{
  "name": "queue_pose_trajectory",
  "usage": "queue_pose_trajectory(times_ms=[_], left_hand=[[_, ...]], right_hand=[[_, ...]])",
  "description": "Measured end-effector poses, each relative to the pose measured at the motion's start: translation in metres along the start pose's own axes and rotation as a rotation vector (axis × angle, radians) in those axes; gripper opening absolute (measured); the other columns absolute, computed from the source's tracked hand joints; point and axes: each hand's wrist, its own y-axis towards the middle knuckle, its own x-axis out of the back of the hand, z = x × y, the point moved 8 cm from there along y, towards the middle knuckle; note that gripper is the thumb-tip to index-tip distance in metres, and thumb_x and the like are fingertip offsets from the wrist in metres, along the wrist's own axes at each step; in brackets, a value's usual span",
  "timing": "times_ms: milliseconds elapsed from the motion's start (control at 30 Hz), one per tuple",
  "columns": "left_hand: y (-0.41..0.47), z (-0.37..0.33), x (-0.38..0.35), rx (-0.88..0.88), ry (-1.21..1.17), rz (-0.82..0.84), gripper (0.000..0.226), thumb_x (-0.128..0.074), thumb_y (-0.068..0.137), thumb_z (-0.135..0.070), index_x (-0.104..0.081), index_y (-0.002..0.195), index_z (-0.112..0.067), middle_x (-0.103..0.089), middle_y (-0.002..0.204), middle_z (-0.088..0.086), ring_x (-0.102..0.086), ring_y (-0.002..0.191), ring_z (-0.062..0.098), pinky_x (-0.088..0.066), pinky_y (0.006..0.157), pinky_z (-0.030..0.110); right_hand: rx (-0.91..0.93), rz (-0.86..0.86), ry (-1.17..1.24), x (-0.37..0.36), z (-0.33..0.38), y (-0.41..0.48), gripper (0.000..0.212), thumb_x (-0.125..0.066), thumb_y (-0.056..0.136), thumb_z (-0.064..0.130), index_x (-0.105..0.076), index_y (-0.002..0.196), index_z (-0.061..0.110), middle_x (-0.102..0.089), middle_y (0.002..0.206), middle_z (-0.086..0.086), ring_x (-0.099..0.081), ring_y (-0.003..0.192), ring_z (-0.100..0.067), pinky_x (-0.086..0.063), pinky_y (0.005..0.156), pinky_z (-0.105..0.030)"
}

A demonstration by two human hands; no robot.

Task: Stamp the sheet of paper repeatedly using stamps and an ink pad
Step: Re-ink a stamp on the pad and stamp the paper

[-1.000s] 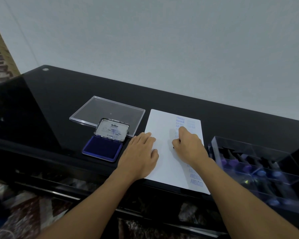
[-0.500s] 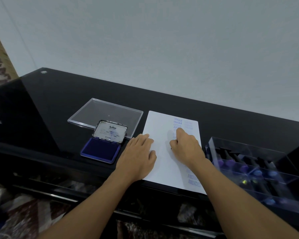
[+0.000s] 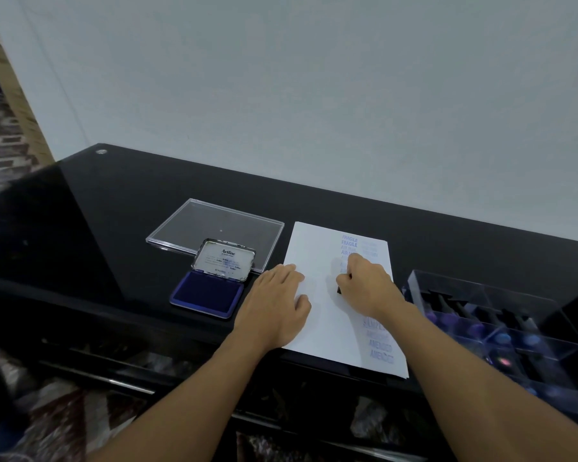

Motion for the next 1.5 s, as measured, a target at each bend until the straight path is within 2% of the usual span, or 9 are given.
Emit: queue_pose_trajectory(times_ms=[67, 333, 767, 967, 1033, 1167, 1300, 1400, 1500], left_hand=[[0.0, 0.0, 0.0, 0.003, -0.002, -0.005, 0.043, -0.043, 0.097, -0.032, -0.049, 0.138, -0.018, -0.041, 0.149, -0.004, -0.029, 0.141, 0.011, -0.019, 0.116, 0.029], [0.002, 0.003, -0.002, 0.025, -0.013, -0.005, 0.046, -0.044, 0.097, -0.033, -0.049, 0.14, -0.018, -0.038, 0.154, -0.004, -0.028, 0.143, 0.012, -0.018, 0.118, 0.029], [0.003, 0.007, -0.004, 0.025, -0.043, -0.013, 0.046, -0.048, 0.095, -0.033, -0.052, 0.138, -0.019, -0.041, 0.152, -0.005, -0.031, 0.142, 0.012, -0.022, 0.118, 0.032], [0.002, 0.01, -0.004, 0.04, -0.133, 0.045, 0.049, -0.053, 0.091, -0.035, -0.052, 0.138, -0.02, -0.038, 0.155, -0.004, -0.028, 0.144, 0.014, -0.022, 0.119, 0.032], [0.001, 0.008, 0.0, 0.038, -0.184, 0.044, 0.047, -0.056, 0.093, -0.029, -0.052, 0.138, -0.016, -0.038, 0.154, -0.003, -0.027, 0.145, 0.014, -0.02, 0.117, 0.028], [-0.001, 0.006, 0.016, 0.055, -0.243, 0.02, 0.041, -0.056, 0.095, -0.02, -0.053, 0.135, -0.011, -0.047, 0.145, -0.001, -0.039, 0.137, 0.014, -0.028, 0.107, 0.021], [-0.009, 0.002, 0.044, 0.037, -0.223, 0.019, 0.039, -0.054, 0.096, -0.024, -0.053, 0.134, -0.016, -0.05, 0.14, -0.005, -0.046, 0.125, 0.011, -0.04, 0.104, 0.029], [-0.016, 0.01, 0.075, 0.036, -0.201, -0.04, 0.036, -0.055, 0.096, -0.025, -0.055, 0.131, -0.017, -0.054, 0.133, -0.005, -0.049, 0.116, 0.01, -0.042, 0.097, 0.028], [-0.021, 0.031, 0.105, 0.07, -0.17, -0.109, 0.034, -0.054, 0.092, -0.025, -0.059, 0.124, -0.014, -0.059, 0.127, 0.0, -0.055, 0.113, 0.018, -0.045, 0.098, 0.031]], right_hand=[[-0.002, 0.0, 0.017, 0.007, 0.0, -0.001, 0.012, -0.046, 0.097, 0.025, -0.044, 0.088, 0.017, -0.06, 0.088, -0.005, -0.053, 0.068, -0.018, -0.043, 0.058, -0.034], [0.079, -0.188, 0.159, 0.076, 0.015, -0.01, 0.017, -0.053, 0.096, 0.023, -0.052, 0.089, 0.008, -0.062, 0.084, -0.008, -0.047, 0.061, -0.017, -0.04, 0.054, -0.031], [0.106, -0.215, 0.105, 0.095, 0.014, -0.024, 0.014, -0.054, 0.097, 0.024, -0.053, 0.087, 0.014, -0.063, 0.082, -0.008, -0.05, 0.063, -0.016, -0.043, 0.056, -0.031], [0.106, -0.224, 0.101, 0.108, 0.01, -0.04, 0.015, -0.054, 0.096, 0.023, -0.052, 0.085, 0.014, -0.063, 0.082, -0.007, -0.051, 0.064, -0.017, -0.042, 0.055, -0.03], [0.114, -0.24, 0.094, 0.114, 0.009, -0.048, 0.015, -0.055, 0.097, 0.023, -0.052, 0.085, 0.014, -0.063, 0.083, -0.006, -0.051, 0.064, -0.017, -0.041, 0.054, -0.028], [0.122, -0.252, 0.096, 0.124, 0.009, -0.059, 0.014, -0.055, 0.095, 0.024, -0.054, 0.085, 0.014, -0.063, 0.083, -0.005, -0.054, 0.067, -0.019, -0.044, 0.058, -0.032], [0.15, -0.245, 0.085, 0.127, 0.021, -0.068, 0.014, -0.056, 0.095, 0.024, -0.054, 0.085, 0.014, -0.063, 0.084, -0.005, -0.054, 0.067, -0.018, -0.045, 0.059, -0.031], [0.178, -0.238, 0.09, 0.125, 0.038, -0.072, 0.013, -0.056, 0.095, 0.024, -0.055, 0.086, 0.014, -0.063, 0.085, -0.004, -0.055, 0.069, -0.018, -0.046, 0.059, -0.031], [0.213, -0.214, 0.113, 0.117, 0.059, -0.074, 0.013, -0.056, 0.094, 0.023, -0.054, 0.086, 0.012, -0.063, 0.084, -0.004, -0.053, 0.066, -0.018, -0.045, 0.058, -0.031]])
